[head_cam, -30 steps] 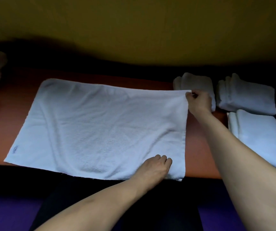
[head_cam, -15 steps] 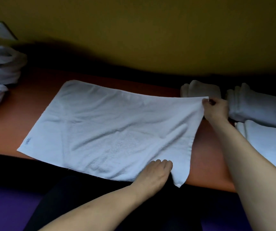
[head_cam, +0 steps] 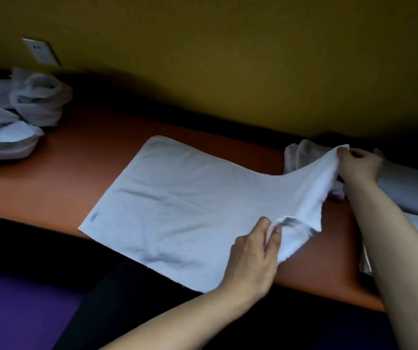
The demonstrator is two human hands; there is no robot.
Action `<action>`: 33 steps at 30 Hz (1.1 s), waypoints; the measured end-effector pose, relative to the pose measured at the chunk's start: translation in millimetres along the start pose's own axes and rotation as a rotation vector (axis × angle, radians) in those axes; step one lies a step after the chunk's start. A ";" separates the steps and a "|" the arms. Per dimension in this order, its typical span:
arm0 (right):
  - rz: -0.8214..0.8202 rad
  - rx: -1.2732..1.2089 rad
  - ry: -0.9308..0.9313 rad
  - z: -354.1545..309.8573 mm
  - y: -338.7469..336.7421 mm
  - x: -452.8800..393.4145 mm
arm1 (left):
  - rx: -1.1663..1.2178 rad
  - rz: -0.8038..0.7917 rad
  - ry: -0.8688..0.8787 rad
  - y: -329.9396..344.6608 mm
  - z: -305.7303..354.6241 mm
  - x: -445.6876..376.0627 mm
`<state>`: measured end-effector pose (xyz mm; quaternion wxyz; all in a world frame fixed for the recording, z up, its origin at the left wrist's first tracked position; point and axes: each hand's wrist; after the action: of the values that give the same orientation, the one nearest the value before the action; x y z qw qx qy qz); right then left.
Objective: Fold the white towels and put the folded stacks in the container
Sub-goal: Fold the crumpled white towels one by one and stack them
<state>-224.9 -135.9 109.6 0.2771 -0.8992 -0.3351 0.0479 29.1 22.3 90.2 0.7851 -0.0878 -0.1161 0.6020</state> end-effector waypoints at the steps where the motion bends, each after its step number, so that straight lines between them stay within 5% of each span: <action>1: -0.017 -0.011 0.005 -8.0 6.2 6.3 | -0.001 0.041 0.013 -11.4 -3.8 1.0; 5: -0.101 -0.054 0.010 -43.3 45.6 42.6 | -0.034 0.181 0.043 -68.6 -26.0 9.5; 20: -0.405 -0.175 0.037 -144.9 264.6 175.3 | -0.066 0.567 -0.269 -274.9 -114.9 32.4; 28: -0.517 -0.089 -0.021 -130.5 334.9 199.3 | -0.115 0.511 -0.514 -315.8 -176.4 22.0; 33: -0.615 -0.078 -0.050 -83.5 318.4 226.0 | -0.317 0.475 -0.562 -319.8 -213.9 18.8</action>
<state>155.4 -230.7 33.5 0.2355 -0.7643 -0.5996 -0.0289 391.2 -42.2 -24.4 0.5384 -0.0641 -0.3942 0.7421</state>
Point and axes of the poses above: each hand's wrist, its own x-axis away from the middle knuckle, its own y-axis out of the palm, z = x × y, and after that the axes turned 4 degrees about x, right-handed
